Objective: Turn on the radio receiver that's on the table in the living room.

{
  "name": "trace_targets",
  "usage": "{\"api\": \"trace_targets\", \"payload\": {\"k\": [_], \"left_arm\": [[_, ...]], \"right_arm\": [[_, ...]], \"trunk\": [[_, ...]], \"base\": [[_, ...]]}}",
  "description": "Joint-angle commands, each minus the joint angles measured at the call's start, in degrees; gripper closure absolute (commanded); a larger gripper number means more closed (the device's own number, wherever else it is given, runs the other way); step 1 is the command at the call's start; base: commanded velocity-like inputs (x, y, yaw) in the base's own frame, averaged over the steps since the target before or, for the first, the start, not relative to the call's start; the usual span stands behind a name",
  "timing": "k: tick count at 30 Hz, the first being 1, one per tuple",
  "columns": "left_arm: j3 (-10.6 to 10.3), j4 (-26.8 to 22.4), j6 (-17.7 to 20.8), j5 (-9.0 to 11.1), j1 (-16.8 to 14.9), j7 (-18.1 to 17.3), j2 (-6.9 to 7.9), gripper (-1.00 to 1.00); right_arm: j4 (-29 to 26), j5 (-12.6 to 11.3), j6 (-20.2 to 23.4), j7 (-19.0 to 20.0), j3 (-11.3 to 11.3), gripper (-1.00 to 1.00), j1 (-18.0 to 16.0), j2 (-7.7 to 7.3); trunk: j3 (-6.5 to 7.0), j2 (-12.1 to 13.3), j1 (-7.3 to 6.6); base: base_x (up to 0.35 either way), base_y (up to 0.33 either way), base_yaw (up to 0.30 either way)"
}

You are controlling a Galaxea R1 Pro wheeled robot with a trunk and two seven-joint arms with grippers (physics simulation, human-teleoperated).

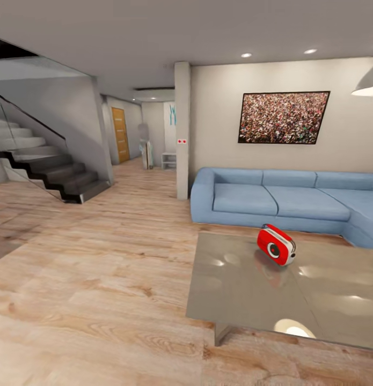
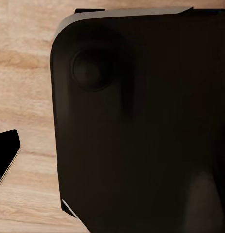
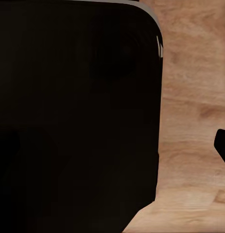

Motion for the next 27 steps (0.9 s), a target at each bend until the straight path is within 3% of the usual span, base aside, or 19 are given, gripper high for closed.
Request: {"api": "trace_targets", "payload": {"k": [1,27], "left_arm": [[0.0,0.0,0.0,0.0,0.0,0.0,0.0,-1.0],[0.0,0.0,0.0,0.0,0.0,0.0,0.02,-1.0]], "right_arm": [[0.0,0.0,0.0,0.0,0.0,-1.0,0.0,0.0],[0.0,0.0,0.0,0.0,0.0,-1.0,0.0,-0.01]], "trunk": [[0.0,0.0,0.0],[0.0,0.0,0.0]], "base": [[0.0,0.0,-0.287],[0.0,0.0,-0.287]]}}
